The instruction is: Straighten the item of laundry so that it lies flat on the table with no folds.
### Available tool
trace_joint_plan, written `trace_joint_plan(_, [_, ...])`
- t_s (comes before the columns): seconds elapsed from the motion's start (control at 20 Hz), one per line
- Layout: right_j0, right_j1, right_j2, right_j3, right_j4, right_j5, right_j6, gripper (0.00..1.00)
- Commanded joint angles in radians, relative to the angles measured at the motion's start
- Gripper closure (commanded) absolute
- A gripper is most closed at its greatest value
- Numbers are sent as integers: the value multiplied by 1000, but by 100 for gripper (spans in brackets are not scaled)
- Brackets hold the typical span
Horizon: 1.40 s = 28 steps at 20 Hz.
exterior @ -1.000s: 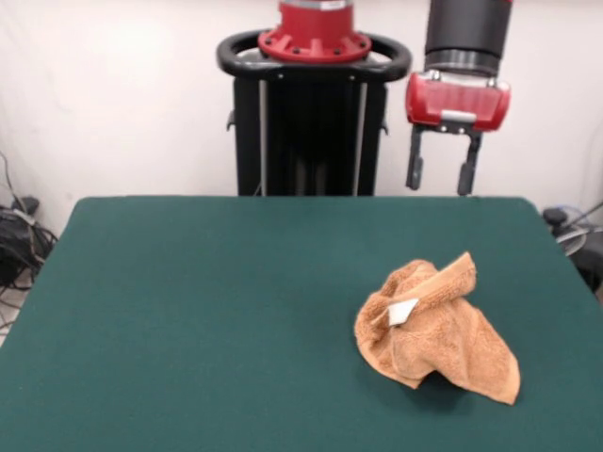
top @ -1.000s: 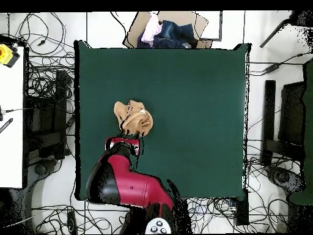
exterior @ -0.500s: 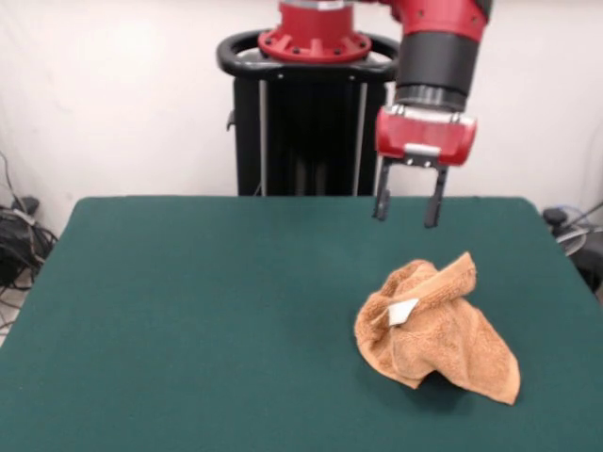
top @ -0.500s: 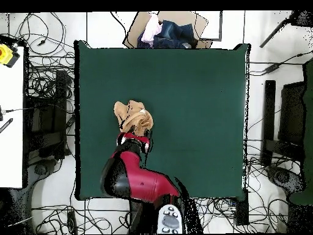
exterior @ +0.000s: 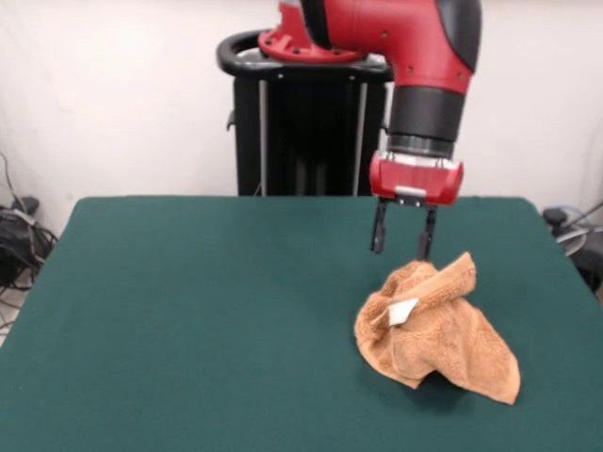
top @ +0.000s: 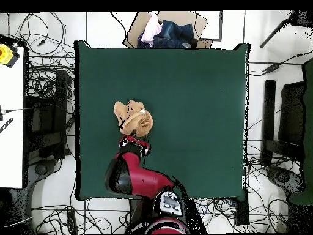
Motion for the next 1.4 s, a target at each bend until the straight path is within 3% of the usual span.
trace_joint_plan(0.05, [26,90,142,18,98,-96,411,0])
trace_joint_plan(0.35, [14,32,181,48,105,-69,489,0])
trace_joint_plan(0.7, [94,-12,155,52,169,-65,541,0])
trace_joint_plan(0.95, [129,-118,115,71,207,47,512,0])
trace_joint_plan(1.4, [115,-170,122,65,230,97,508,0])
